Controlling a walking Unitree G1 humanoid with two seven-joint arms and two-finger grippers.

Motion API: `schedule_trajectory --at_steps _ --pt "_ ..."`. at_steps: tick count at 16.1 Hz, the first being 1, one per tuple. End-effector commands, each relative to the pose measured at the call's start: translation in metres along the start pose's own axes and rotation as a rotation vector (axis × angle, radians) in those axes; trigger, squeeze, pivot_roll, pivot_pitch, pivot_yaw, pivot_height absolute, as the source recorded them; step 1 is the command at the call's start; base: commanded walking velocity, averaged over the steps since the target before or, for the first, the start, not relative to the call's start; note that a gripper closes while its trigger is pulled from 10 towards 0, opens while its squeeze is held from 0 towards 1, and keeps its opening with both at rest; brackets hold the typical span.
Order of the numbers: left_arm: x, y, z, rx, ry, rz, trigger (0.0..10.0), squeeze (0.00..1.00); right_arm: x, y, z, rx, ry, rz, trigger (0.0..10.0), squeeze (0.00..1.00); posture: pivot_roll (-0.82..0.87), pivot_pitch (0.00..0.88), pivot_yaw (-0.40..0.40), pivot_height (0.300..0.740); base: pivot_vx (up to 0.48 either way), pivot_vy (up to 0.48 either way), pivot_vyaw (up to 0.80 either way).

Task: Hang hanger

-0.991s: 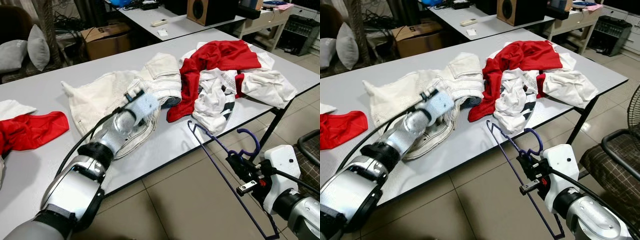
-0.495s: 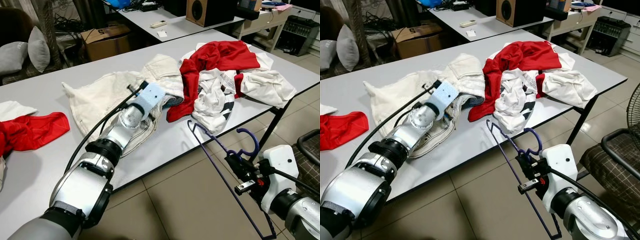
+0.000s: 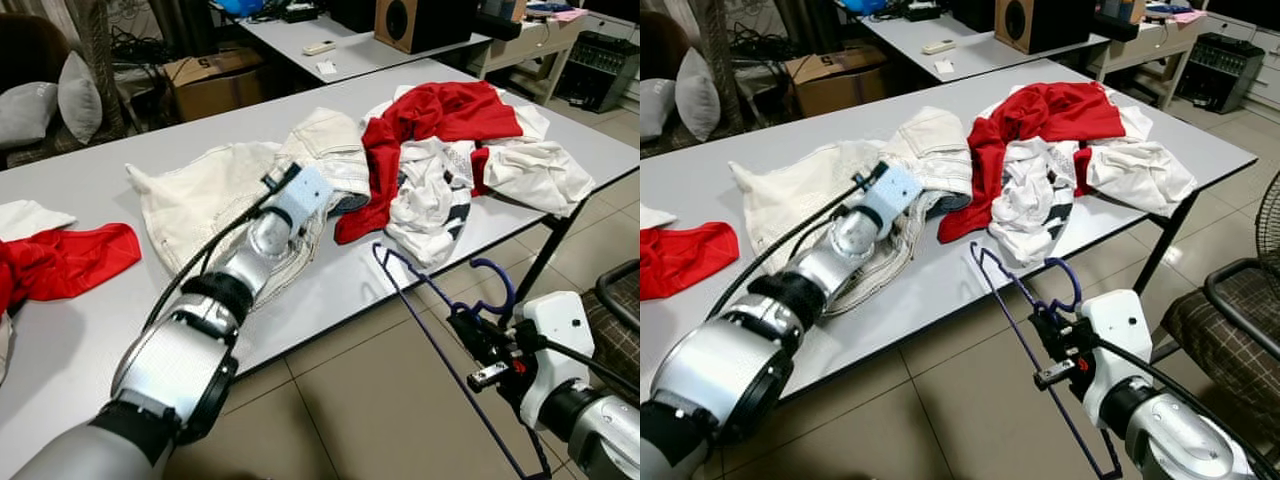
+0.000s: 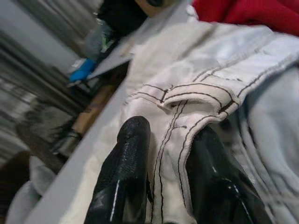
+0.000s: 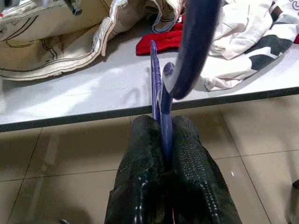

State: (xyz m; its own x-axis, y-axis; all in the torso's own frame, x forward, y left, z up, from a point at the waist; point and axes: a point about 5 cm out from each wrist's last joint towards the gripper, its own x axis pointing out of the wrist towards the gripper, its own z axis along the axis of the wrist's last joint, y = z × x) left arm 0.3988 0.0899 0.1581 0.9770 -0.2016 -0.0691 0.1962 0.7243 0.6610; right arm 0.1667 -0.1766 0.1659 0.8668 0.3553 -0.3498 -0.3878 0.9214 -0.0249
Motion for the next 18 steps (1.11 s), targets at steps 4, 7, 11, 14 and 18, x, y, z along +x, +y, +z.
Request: schedule_trajectory --at_steps 4,7,11,14,18 --pt "0.001 -0.013 0.006 -0.056 0.008 -0.048 10.0 0.0 -0.002 0.001 0.005 -0.009 -0.018 -0.003 10.0 0.0 -0.32 0.0 0.081 0.74 0.0 0.0 0.0" --pt "-0.003 -0.026 -0.008 -0.033 0.089 -0.116 0.1 0.0 -0.001 0.002 0.005 -0.011 -0.015 -0.001 10.0 0.0 -0.32 0.0 0.08 0.74 0.0 0.0 0.0" --pt "-0.002 -0.012 -0.013 -0.054 0.108 -0.044 0.0 0.0 0.0 0.002 0.006 -0.011 -0.021 -0.002 10.0 0.0 -0.32 0.0 0.08 0.74 0.0 0.0 0.0" --pt "-0.002 -0.003 -0.016 -0.268 0.102 -0.032 0.0 0.0 0.004 0.001 0.008 -0.009 -0.035 -0.005 10.0 0.0 -0.3 0.0 0.081 0.74 0.0 0.0 0.0" --pt "0.001 0.015 -0.008 -0.799 0.026 -0.017 0.0 0.0 0.013 0.002 0.01 0.012 -0.074 -0.005 10.0 0.0 -0.25 0.0 0.096 0.74 0.0 0.0 0.0"
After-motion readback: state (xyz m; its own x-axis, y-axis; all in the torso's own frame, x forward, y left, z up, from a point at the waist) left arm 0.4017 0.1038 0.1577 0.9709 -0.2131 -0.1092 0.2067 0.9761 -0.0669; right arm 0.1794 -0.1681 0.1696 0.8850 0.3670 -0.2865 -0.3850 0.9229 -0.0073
